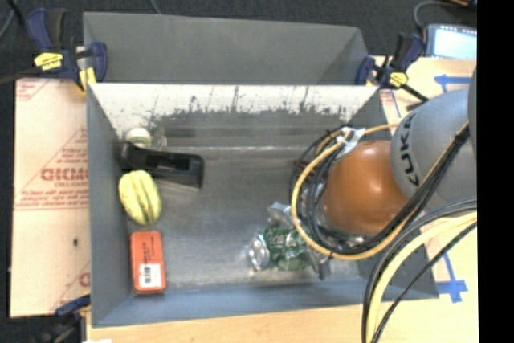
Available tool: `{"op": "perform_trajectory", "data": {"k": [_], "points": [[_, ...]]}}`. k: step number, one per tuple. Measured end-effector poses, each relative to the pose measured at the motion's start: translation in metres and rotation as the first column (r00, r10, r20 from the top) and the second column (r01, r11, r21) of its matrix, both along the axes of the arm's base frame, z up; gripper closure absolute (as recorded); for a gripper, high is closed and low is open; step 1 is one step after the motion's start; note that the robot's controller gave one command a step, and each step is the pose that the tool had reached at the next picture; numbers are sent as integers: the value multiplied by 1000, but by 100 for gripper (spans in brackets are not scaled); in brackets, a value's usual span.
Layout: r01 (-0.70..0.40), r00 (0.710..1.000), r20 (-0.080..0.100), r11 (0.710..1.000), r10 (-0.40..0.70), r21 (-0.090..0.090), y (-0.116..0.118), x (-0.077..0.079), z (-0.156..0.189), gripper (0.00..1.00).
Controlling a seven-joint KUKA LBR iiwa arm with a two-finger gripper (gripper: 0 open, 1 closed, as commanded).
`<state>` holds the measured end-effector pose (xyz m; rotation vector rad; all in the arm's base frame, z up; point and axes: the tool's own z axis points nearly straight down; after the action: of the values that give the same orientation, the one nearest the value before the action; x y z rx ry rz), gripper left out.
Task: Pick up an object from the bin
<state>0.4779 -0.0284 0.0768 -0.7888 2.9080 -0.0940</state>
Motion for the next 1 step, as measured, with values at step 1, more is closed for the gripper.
{"op": "perform_trajectory", "data": {"k": [1], "points": [[-153, 988, 2, 988, 153, -19, 11, 2, 0, 100]]}}
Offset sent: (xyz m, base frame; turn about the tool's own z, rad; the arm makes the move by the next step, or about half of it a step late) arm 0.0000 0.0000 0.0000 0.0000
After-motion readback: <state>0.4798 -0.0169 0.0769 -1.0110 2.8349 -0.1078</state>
